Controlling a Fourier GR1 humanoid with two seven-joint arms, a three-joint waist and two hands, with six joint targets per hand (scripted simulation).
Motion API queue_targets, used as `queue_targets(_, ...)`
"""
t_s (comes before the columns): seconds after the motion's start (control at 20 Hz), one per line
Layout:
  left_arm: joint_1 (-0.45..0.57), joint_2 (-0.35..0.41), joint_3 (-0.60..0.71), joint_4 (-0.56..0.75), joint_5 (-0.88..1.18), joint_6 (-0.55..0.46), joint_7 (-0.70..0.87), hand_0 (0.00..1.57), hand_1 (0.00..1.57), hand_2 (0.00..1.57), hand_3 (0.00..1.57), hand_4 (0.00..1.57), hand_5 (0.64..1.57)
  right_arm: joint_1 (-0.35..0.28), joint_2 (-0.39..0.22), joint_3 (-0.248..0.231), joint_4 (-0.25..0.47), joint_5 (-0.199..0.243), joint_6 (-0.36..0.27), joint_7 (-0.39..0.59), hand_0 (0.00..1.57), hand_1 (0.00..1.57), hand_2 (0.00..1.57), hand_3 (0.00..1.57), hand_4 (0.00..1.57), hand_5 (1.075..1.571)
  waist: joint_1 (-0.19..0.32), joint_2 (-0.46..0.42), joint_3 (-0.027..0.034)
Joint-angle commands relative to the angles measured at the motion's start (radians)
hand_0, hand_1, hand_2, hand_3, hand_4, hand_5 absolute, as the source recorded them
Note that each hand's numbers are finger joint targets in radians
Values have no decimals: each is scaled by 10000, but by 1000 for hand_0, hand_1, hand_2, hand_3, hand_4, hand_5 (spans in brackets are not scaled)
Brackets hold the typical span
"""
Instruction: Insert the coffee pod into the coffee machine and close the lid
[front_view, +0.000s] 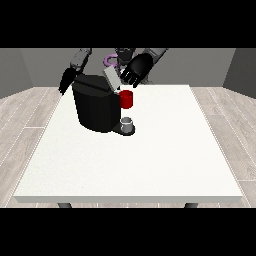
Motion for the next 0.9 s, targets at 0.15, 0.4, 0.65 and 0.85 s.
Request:
queue_targets(0.15, -274, -392, -36, 288, -110, 189, 228, 1175, 1175, 1242, 1216, 464, 1571, -418, -175, -157, -25, 103, -127, 345, 0, 0, 0, 0, 0, 1571, -139, 310, -1)
queue_targets(0.4, -279, -18, -59, 372, -160, -139, -189, 1239, 1239, 1286, 1222, 429, 1571, -90, 275, 9, 93, 247, -531, -44, 0, 0, 0, 0, 223, 1571, 130, 355, -1)
queue_targets(0.65, -37, -2, -54, 554, -210, 64, -638, 1187, 1187, 1230, 1196, 441, 1571, -345, 34, -132, -198, 23, -233, 441, 0, 0, 0, 0, 36, 1571, 6, 460, -4)
queue_targets(0.85, -367, 265, 57, 739, -239, -141, -490, 1169, 1169, 1235, 1200, 422, 1571, -537, 111, -17, -285, 175, -375, 383, 0, 0, 0, 0, 165, 1571, -2, 542, -4)
